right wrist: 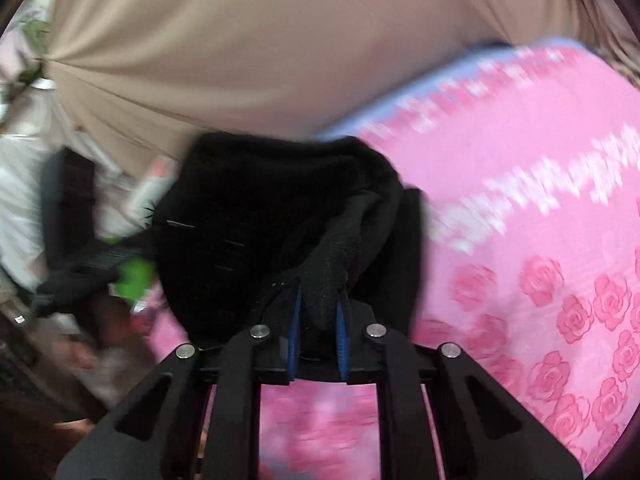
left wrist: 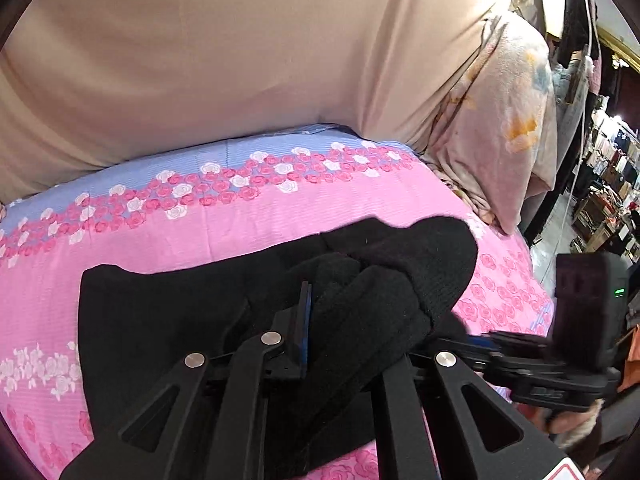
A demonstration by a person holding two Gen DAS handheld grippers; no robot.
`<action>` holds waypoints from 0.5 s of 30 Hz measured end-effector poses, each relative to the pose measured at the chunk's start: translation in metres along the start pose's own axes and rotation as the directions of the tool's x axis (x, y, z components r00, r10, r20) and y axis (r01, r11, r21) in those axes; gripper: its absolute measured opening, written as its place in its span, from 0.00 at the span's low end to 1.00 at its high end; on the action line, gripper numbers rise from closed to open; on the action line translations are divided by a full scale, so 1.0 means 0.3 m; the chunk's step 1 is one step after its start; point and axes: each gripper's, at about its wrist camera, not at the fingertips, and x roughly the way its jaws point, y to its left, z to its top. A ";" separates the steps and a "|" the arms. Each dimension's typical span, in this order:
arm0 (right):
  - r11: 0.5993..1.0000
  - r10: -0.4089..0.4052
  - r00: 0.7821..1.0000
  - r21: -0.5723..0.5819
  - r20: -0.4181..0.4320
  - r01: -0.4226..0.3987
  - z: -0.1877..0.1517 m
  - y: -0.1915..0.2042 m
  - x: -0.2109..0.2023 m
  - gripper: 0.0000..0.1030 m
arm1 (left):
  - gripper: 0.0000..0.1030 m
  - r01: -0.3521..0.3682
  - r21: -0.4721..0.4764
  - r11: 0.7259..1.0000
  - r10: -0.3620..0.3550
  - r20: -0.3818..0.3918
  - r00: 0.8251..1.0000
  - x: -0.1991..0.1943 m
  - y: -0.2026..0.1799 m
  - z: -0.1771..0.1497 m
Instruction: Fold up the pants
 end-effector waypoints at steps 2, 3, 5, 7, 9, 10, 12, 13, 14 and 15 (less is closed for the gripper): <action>0.977 -0.214 0.977 -0.019 -0.016 0.213 -0.020 -0.065 0.040 0.24 | 0.05 0.011 0.000 1.000 -0.011 -0.028 1.000 0.032 -0.012 -0.013; 0.929 -0.368 0.929 -0.038 -0.036 0.367 -0.044 -0.105 0.070 0.24 | 0.05 0.014 0.001 1.000 -0.014 -0.055 0.998 0.062 -0.020 -0.027; 0.876 -0.479 0.874 0.020 -0.082 0.482 -0.089 -0.199 0.066 0.22 | 0.07 0.035 -0.001 0.999 -0.035 -0.129 0.991 0.144 -0.034 -0.071; 0.928 -0.343 0.938 0.135 -0.048 0.346 -0.115 -0.225 -0.021 0.28 | 0.09 0.045 0.007 0.999 -0.043 -0.176 0.983 0.195 -0.054 -0.114; 0.941 -0.323 0.947 0.105 -0.008 0.322 -0.129 -0.180 -0.082 0.31 | 0.13 0.013 0.047 0.999 -0.006 -0.162 0.987 0.207 -0.091 -0.150; 0.945 -0.318 0.948 0.080 -0.011 0.318 -0.132 -0.159 -0.086 0.31 | 0.16 -0.008 0.075 0.997 0.019 -0.146 0.989 0.204 -0.115 -0.163; 0.958 -0.283 0.959 0.044 -0.032 0.284 -0.140 -0.112 -0.072 0.31 | 0.20 -0.029 0.097 0.995 0.042 -0.135 0.990 0.201 -0.137 -0.182; 0.964 -0.263 0.963 0.021 -0.048 0.265 -0.136 -0.096 -0.046 0.31 | 0.23 -0.032 0.106 0.994 0.046 -0.133 0.990 0.195 -0.144 -0.191; 0.968 -0.252 0.966 0.002 -0.062 0.252 -0.140 -0.086 -0.021 0.31 | 0.37 -0.019 0.117 0.993 0.035 -0.135 0.990 0.179 -0.151 -0.207; 0.970 -0.243 0.967 -0.012 -0.073 0.243 -0.158 -0.064 -0.003 0.31 | 0.50 0.017 0.116 0.993 0.000 -0.140 0.990 0.154 -0.152 -0.222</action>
